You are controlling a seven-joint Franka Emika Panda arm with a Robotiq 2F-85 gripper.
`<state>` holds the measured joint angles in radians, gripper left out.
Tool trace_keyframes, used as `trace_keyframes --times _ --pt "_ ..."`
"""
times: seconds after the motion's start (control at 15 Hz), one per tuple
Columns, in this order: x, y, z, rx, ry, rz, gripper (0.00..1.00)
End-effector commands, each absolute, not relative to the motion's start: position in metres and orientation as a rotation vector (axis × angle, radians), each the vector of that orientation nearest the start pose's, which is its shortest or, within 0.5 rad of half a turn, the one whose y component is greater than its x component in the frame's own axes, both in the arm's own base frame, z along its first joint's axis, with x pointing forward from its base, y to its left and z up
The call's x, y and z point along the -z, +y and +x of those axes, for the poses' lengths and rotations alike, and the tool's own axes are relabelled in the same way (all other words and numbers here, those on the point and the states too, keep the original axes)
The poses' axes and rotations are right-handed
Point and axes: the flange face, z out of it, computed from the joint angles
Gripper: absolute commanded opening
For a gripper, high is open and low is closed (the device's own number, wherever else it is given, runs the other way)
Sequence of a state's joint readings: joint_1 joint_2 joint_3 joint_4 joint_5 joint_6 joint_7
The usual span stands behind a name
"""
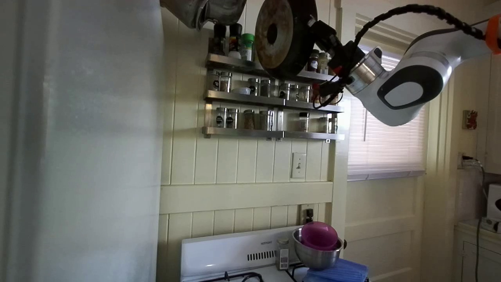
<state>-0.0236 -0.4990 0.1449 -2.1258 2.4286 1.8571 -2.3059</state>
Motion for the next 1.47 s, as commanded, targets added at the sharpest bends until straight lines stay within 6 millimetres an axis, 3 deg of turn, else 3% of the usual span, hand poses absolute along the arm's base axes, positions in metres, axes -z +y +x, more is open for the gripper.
trace_keyframes --times 0.0,0.6,1.0,1.4 --pt "-0.764 0.12 0.408 2.162 -0.755 -0.676 0.02" --pt "-0.768 0.108 0.412 2.186 -0.687 -0.67 0.02" --pt "-0.756 0.103 0.41 2.148 -0.743 -0.718 0.02" --pt "-0.747 0.104 0.404 2.164 -0.76 -0.653 0.02"
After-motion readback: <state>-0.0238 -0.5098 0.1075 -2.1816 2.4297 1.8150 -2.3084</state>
